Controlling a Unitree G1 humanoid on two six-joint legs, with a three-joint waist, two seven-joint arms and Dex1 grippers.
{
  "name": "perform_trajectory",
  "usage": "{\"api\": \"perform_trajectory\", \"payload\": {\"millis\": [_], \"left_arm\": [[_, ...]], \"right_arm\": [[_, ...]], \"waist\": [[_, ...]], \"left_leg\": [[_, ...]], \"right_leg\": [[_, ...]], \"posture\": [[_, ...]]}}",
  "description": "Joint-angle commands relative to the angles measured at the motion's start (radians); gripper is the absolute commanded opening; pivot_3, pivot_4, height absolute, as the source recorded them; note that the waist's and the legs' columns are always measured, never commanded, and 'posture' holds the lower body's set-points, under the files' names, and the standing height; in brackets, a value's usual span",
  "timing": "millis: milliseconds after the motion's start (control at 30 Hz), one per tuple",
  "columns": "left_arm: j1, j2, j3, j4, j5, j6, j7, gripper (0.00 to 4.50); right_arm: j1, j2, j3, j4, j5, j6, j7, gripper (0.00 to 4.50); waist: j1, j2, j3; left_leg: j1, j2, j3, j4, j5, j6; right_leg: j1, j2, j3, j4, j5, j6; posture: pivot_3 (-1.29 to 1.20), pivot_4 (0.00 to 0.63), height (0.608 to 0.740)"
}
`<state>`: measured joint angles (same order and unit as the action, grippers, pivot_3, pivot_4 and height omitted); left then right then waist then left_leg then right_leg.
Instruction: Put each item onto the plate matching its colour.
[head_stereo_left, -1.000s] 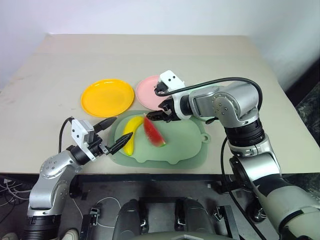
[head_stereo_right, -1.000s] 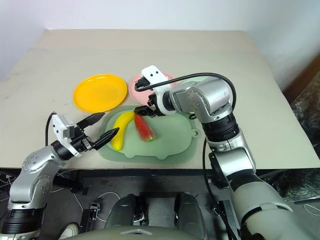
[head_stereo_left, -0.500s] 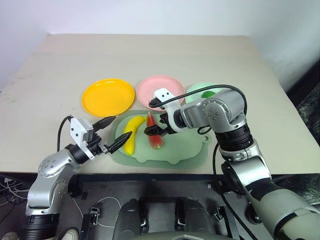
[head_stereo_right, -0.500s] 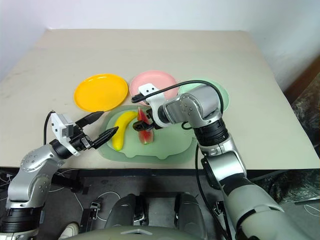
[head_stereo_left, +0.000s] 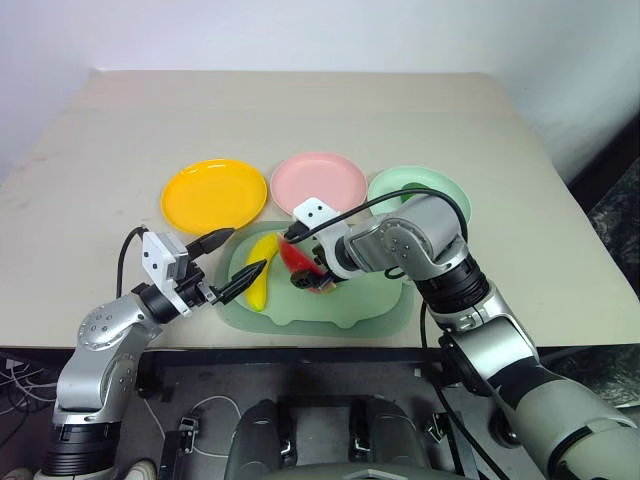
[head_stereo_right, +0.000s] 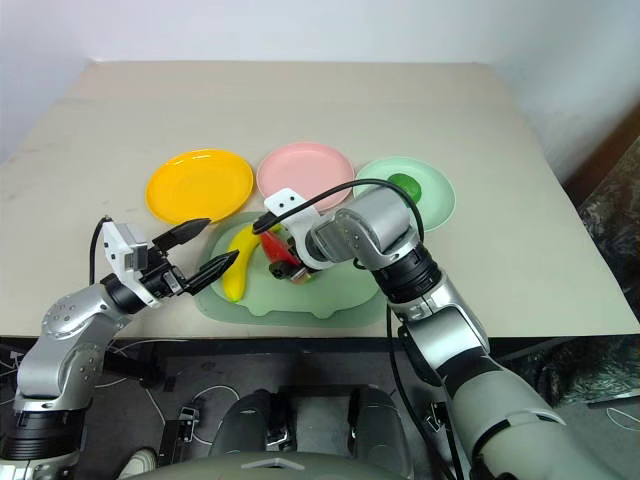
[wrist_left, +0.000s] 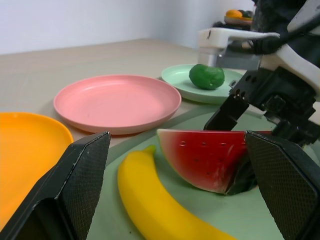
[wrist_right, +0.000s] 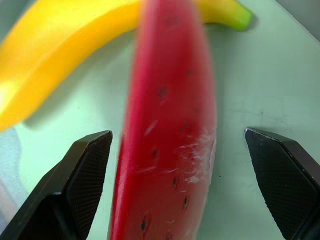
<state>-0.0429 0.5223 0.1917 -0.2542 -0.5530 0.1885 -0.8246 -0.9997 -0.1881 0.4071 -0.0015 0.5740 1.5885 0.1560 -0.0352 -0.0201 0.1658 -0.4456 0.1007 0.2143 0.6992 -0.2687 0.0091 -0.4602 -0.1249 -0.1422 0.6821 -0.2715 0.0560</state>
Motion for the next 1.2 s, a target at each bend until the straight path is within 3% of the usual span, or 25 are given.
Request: {"api": "perform_trajectory", "payload": {"millis": [33,167,400,533,767,967,1067,1200], "left_arm": [[-0.006,0.005,0.012,-0.006,0.002,-0.013,-0.002,4.5],[-0.002,0.004,0.011,-0.008,0.002,-0.015,-0.003,4.5],[-0.006,0.006,0.015,-0.008,0.003,-0.017,-0.001,4.5],[-0.011,0.009,0.012,-0.003,0.005,-0.015,-0.004,4.5],[-0.028,-0.004,0.015,-0.012,-0.016,0.005,0.012,4.5],[-0.01,0.013,0.037,-0.028,-0.025,0.015,0.012,4.5],[-0.001,0.017,0.049,-0.03,-0.025,0.016,0.013,4.5],[0.001,0.016,0.05,-0.031,-0.021,0.014,0.02,4.5]], "right_arm": [[0.029,-0.019,0.052,-0.015,-0.005,0.026,0.03,4.47],[0.034,-0.017,0.05,-0.026,-0.028,0.026,0.038,3.34],[0.036,-0.009,0.044,-0.035,-0.063,0.026,0.062,3.34],[0.035,-0.006,0.04,-0.044,-0.084,0.023,0.071,2.57],[0.033,0.003,-0.021,-0.055,-0.129,-0.008,0.068,2.53],[-0.048,-0.028,-0.192,-0.101,-0.095,-0.148,0.165,2.53],[-0.108,-0.046,-0.219,0.031,-0.133,-0.255,0.194,2.53],[-0.196,-0.016,-0.23,0.349,-0.242,-0.454,0.162,2.53]], "waist": [[-0.003,0.0,0.0],[-0.006,0.0,0.0],[-0.008,0.0,0.0],[-0.008,0.0,0.0],[-0.008,0.0,0.0],[-0.008,0.001,0.001],[-0.01,0.001,0.001],[-0.01,0.0,0.001]], "left_leg": [[0.0,0.0,0.0,0.0,0.0,0.0],[0.0,0.0,0.0,0.0,0.0,0.0],[0.0,0.0,0.0,0.0,0.0,0.0],[0.0,0.0,0.0,0.0,0.0,0.0],[0.0,0.0,0.0,0.0,0.0,0.0],[-0.005,-0.001,0.0,0.0,0.0,0.0],[-0.007,-0.001,0.001,0.0,0.0,0.0],[-0.006,-0.001,0.001,0.0,0.0,0.0]], "right_leg": [[0.0,0.0,0.0,0.0,0.0,0.0],[0.0,0.0,0.0,0.0,0.0,0.0],[0.0,0.0,0.0,0.0,0.0,0.0],[0.0,0.0,0.0,0.0,0.0,0.0],[0.0,0.0,0.0,0.0,0.0,0.0],[-0.004,0.0,0.0,0.0,0.0,0.0],[-0.006,0.0,0.0,0.0,0.0,0.0],[-0.006,0.001,0.0,0.0,0.0,0.0]], "posture": [[0.0,0.15,0.695],[0.0,0.15,0.695],[0.0,0.15,0.695],[0.0,0.15,0.695],[0.0,0.15,0.695],[0.0,0.15,0.695],[0.0,0.15,0.695],[0.0,0.15,0.695]]}}
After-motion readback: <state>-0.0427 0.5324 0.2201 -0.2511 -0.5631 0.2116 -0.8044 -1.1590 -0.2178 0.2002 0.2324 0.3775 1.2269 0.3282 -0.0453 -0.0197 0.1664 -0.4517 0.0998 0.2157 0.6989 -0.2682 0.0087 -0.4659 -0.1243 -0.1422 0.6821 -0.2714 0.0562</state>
